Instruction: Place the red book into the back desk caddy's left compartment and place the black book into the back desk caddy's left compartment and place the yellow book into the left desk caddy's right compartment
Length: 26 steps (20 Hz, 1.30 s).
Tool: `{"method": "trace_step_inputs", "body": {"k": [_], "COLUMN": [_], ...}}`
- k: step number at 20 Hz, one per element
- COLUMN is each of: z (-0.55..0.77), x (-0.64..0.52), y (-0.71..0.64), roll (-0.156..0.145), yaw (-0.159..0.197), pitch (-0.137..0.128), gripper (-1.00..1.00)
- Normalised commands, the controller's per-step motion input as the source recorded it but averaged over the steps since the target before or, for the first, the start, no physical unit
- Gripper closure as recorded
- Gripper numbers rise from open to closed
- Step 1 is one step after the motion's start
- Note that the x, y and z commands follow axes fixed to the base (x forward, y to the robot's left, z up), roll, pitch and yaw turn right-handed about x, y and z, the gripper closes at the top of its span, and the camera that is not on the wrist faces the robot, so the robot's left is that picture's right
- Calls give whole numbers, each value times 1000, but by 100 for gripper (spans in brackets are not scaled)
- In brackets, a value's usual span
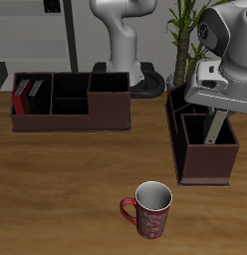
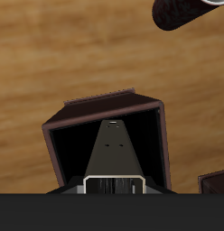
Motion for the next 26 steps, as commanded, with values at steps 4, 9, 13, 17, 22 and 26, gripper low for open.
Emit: {"method": "trace_step_inputs", "body": {"k": [4,9,13,17,22,26], "z": [-355,-189,-202,91,286,506], "x": [31,64,127,-6,-254,-355], "y": [7,-29,-174,-134,-41,-234], "roll": [21,25,-15,-10,33,17], "yaw": [8,-45,-81,-11,70,7], "pitch": [51,21,136,-11,-58,-89], "gripper": [100,-100,-100,-100,-100,-100]}}
